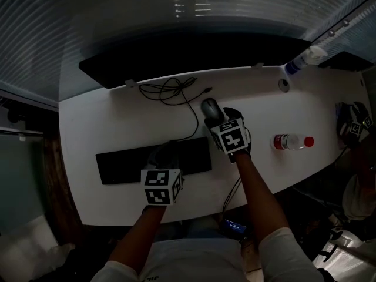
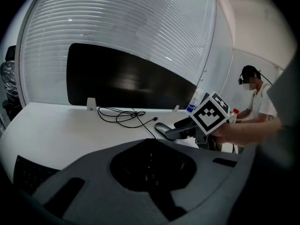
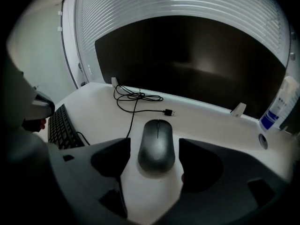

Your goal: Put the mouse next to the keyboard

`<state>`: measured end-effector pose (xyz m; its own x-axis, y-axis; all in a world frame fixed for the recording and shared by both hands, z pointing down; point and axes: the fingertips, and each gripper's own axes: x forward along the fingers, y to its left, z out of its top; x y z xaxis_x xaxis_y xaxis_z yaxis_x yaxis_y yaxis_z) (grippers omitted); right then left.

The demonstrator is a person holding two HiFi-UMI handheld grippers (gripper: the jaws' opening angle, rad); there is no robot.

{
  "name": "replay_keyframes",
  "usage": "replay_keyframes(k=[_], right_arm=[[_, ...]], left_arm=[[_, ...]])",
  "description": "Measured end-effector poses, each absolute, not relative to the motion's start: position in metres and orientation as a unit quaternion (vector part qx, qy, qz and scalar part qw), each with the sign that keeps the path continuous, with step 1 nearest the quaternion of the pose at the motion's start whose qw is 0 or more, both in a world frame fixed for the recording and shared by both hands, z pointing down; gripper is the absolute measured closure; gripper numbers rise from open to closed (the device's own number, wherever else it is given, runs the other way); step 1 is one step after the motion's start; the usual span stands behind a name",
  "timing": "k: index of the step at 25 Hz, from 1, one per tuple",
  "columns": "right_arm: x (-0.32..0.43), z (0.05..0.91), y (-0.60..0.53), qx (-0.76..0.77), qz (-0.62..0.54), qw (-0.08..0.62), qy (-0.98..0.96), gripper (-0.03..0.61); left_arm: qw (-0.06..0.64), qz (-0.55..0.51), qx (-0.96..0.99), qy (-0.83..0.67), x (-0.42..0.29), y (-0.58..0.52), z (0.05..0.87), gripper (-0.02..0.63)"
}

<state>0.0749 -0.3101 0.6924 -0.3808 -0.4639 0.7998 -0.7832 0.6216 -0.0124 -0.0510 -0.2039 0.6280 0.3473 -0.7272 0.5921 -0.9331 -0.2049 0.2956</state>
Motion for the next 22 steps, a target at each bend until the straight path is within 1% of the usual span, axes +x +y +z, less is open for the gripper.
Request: replay_keyframes(k=[6,16,18,19,22], right_arm=[[0.069,0.714,-0.319,0.365,0.211,0.424,-0.801,0.255],[0.07,0.73,-0.325,0.332,0.237,0.454,-0.792,0.25],[0.07,0.728,-0.325,0.334,0.242,0.454,-0.79,0.255],[0.071,0.728,-0.325,0.337,0.243,0.453,-0.789,0.276],[0.073,0.727,-0.329,0.34,0.237,0.454,-0.789,0.287]], left_arm=[[0.321,0.169,0.748,-0.555,-0.058,-0.209,0.64,0.607],[0.325,0.174,0.744,-0.557,-0.06,-0.204,0.644,0.607],[0.323,0.175,0.744,-0.557,-0.06,-0.204,0.642,0.607],[0.322,0.175,0.744,-0.558,-0.061,-0.204,0.641,0.607],[0.323,0.171,0.742,-0.562,-0.063,-0.206,0.639,0.607]])
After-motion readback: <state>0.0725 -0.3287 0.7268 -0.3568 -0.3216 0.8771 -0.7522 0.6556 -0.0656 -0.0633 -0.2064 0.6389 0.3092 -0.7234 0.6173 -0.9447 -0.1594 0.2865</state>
